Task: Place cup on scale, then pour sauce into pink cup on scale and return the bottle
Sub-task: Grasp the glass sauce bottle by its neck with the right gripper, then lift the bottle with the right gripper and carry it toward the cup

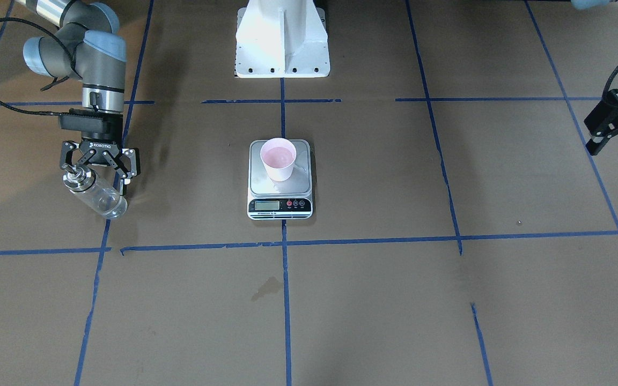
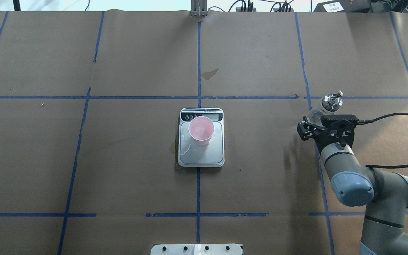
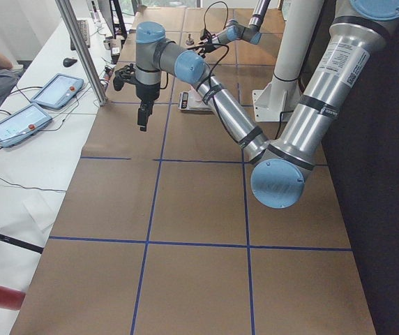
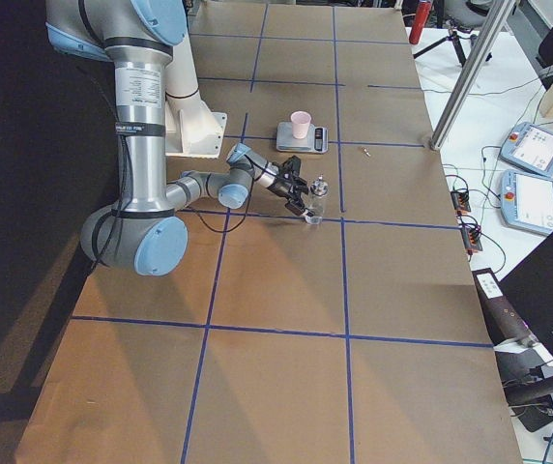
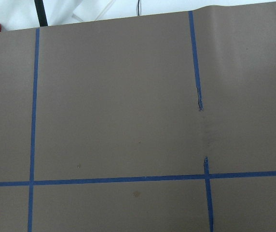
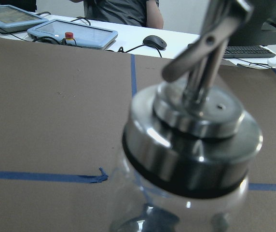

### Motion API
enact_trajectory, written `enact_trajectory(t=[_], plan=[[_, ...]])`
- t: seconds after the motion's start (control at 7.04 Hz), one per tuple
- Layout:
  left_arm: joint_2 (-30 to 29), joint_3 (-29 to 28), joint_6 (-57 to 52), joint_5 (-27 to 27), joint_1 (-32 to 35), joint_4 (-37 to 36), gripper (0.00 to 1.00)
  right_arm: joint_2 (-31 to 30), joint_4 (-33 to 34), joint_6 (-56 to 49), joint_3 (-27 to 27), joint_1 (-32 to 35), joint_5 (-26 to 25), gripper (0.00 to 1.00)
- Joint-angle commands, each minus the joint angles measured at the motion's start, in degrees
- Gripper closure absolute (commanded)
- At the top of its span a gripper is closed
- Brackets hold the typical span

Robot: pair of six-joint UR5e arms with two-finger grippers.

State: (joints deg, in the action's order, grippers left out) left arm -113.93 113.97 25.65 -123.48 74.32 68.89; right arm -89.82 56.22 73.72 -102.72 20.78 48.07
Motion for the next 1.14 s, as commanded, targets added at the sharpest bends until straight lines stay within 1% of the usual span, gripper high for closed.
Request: enact_trajectory(t=[0.0, 0.14, 0.28, 0.43, 0.57, 0.71, 0.85, 0.99], plan=[[-0.1, 0.0, 0.0, -0.2, 0.0, -0.1, 0.00, 1.0, -0.1, -0.7, 1.3, 0.9, -0.1, 0.09], [-0.1, 0.0, 0.2, -0.3, 0.0, -0.1, 0.00, 2.6, -0.1, -0.7, 2.0, 1.1, 0.0, 0.82], [0.0, -0.1, 0.7, -0.3, 0.0, -0.1, 0.00, 3.1, -0.4, -0.6, 1.8, 1.9, 0.4, 1.00], [0.0, -0.1, 0.8, -0.3, 0.0, -0.1, 0.00, 3.2, -3.5, -4.8, 1.6, 3.1, 1.9, 1.00], [0.0, -0.5, 0.4, -0.2, 0.0, 0.0, 0.00, 3.2, -5.6, -13.5, 0.4, 4.9, 5.1, 1.00], [0.4, -0.7, -0.7, 0.1, 0.1, 0.1, 0.00, 3.4, -5.6, -21.3, -0.8, 5.0, 5.0, 1.00], [1.0, -1.0, -6.3, 0.0, 0.5, 0.0, 0.00, 4.0, -5.7, -27.3, -3.2, 5.8, 5.8, 1.00], [2.8, -2.3, -13.3, 0.0, 1.4, 0.2, 0.00, 6.8, -5.2, -30.2, -3.2, 7.0, 6.6, 1.00]])
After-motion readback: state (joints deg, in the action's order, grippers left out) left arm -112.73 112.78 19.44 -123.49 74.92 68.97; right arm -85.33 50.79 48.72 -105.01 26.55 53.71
